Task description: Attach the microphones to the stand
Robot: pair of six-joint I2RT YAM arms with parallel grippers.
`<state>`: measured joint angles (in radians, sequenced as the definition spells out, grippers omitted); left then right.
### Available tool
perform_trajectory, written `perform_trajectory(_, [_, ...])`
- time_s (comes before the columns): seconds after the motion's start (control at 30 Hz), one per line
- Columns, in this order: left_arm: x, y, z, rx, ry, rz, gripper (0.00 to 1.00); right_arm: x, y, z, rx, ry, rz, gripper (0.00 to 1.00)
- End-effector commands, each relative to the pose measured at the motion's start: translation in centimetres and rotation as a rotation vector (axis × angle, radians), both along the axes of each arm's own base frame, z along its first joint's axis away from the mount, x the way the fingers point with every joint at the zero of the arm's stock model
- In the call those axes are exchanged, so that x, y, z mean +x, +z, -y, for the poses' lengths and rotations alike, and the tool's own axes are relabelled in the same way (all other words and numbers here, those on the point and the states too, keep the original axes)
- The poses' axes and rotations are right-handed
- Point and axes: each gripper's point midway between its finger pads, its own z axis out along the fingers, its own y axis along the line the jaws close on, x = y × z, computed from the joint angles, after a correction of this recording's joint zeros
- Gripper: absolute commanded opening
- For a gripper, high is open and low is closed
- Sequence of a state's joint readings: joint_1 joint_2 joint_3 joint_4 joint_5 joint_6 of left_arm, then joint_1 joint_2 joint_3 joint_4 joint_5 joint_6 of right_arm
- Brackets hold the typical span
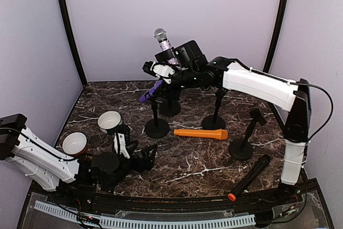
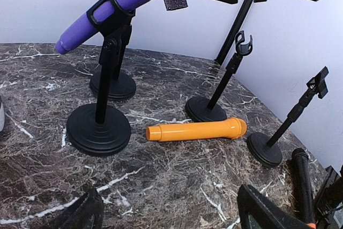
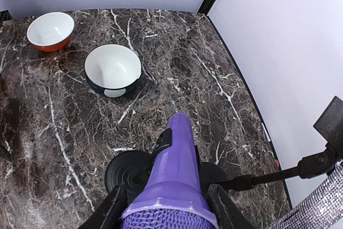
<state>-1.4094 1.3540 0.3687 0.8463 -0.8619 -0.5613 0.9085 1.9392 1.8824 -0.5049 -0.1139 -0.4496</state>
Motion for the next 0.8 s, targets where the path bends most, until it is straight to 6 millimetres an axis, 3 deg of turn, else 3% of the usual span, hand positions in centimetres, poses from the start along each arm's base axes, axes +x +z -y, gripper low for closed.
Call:
perform_trajectory(0.0, [0.1, 0.0, -1.1, 0.023, 0.04, 0.01, 0.89, 2.8, 3.6, -1.9, 0.118, -0.038, 0.103, 0.0])
perform_trajectory(0.13, [0.2, -0.1, -1.0, 0.035, 0.045, 0.012, 0.89, 4.5, 4.8, -2.3, 0.174, -0.069, 0.116, 0.0])
perform_trajectory(0.27, [0.2, -0.5, -0.6, 0.05, 0.038, 0.009, 0.9, 4.6, 4.8, -2.6, 0.18, -0.054, 0.095, 0.04])
perform_trajectory(0.47, [0.2, -0.7, -0.1, 0.077, 0.032, 0.01, 0.92, 4.2, 3.4, -2.7, 0.113, -0.035, 0.044, 0.43])
perform_trajectory(0.53, [0.2, -0.7, 0.0, 0.083, 0.03, 0.012, 0.93, 3.9, 3.9, -2.5, 0.109, -0.034, 0.027, 0.54])
perform_trajectory(0.67, [0.3, -0.9, 0.0, 0.094, 0.036, 0.013, 0.94, 3.4, 7.0, -1.2, 0.176, -0.095, 0.017, 0.77])
perform_trajectory(0.77, [0.4, -1.0, -0.3, 0.105, 0.049, 0.012, 0.98, 1.9, 8.9, -0.2, 0.216, -0.079, -0.004, 0.86])
